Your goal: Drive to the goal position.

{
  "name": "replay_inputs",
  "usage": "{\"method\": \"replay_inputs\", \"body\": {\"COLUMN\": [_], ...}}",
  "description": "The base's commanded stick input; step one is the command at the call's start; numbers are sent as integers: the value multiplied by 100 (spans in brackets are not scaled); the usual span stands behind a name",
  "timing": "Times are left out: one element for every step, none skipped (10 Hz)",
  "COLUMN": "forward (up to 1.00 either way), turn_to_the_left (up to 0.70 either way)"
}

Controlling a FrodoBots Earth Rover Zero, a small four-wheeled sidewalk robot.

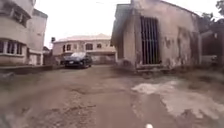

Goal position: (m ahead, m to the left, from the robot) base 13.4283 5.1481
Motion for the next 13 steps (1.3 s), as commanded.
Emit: {"method": "replay_inputs", "body": {"forward": [100,100,100,100,100,100,100,100,100,100,100,100,100], "turn_to_the_left": [-22,-10,2,12,12,12,12,12,12,12,12,12,12]}}
